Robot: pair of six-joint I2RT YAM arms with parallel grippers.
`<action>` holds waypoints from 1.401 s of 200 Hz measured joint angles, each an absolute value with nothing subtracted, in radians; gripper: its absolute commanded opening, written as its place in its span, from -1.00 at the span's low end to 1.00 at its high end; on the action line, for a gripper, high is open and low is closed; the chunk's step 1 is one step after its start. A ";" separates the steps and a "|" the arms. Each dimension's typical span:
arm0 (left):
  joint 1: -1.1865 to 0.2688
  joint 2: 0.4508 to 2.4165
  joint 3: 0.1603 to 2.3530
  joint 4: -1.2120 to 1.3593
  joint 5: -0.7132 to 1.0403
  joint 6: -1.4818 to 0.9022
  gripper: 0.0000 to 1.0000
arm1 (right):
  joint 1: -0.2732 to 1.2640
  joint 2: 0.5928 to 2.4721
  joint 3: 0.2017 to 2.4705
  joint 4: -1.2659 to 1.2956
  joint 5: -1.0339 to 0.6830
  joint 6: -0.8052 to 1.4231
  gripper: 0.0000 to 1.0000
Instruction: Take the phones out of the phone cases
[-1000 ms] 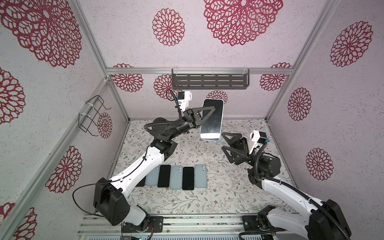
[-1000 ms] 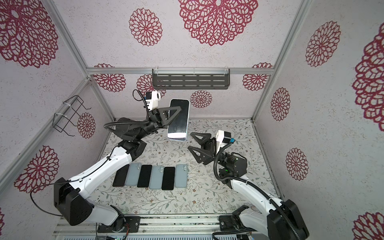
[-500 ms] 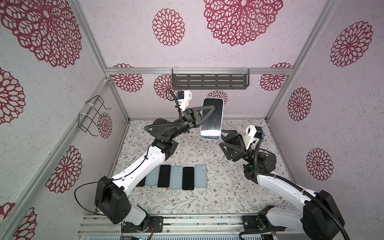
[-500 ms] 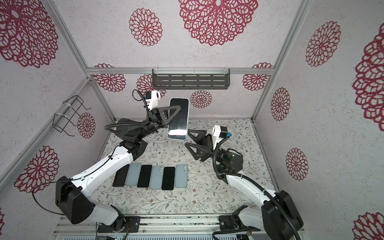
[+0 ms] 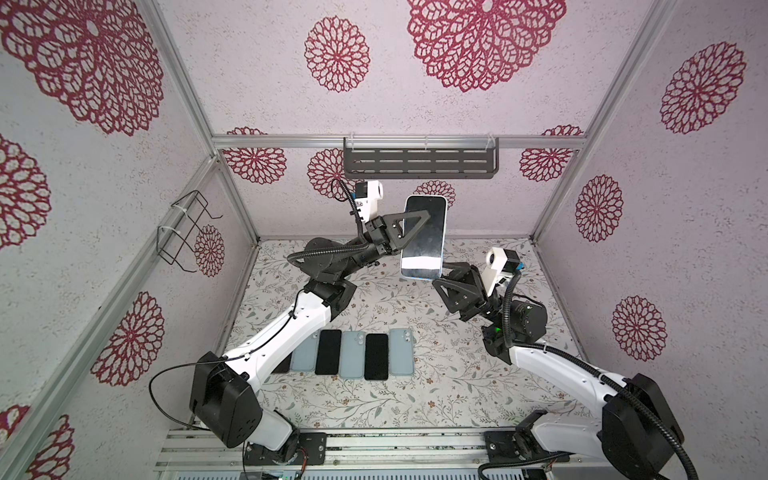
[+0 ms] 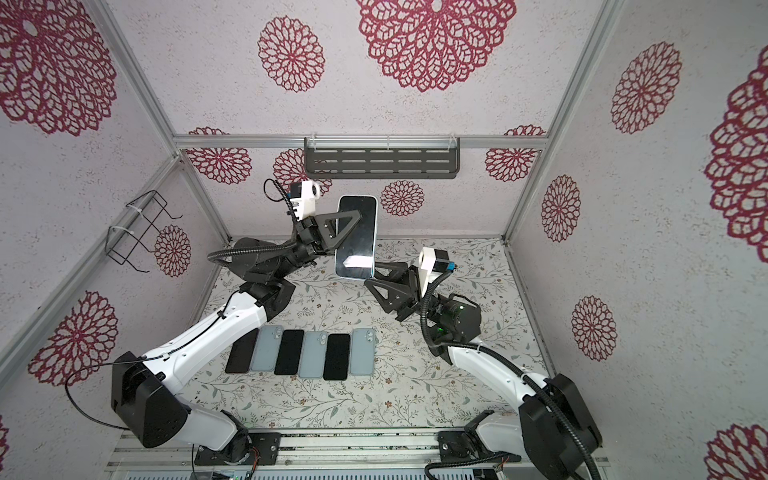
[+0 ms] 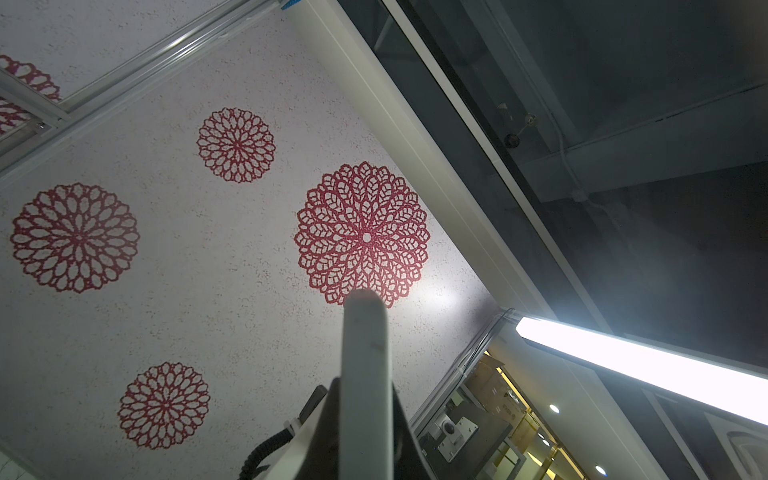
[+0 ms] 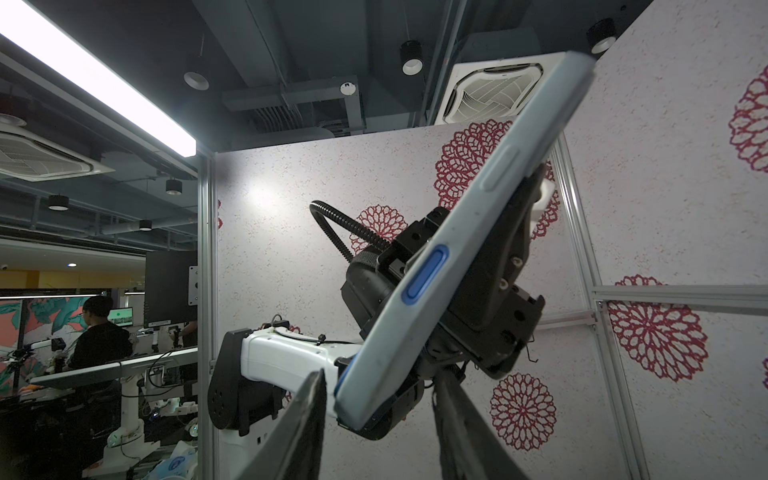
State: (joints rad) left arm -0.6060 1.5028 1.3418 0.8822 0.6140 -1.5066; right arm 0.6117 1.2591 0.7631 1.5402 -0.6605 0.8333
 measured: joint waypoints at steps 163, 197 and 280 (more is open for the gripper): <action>-0.669 1.546 1.437 0.911 0.600 -1.572 -1.00 | 0.561 1.269 0.842 1.629 -0.798 0.820 -0.98; -0.674 1.541 1.453 0.837 0.588 -1.545 -1.00 | 0.524 1.284 0.863 1.629 -0.850 0.821 -0.99; -0.674 1.531 1.457 0.794 0.550 -1.519 -1.00 | 0.500 1.296 0.891 1.629 -0.866 0.853 -1.00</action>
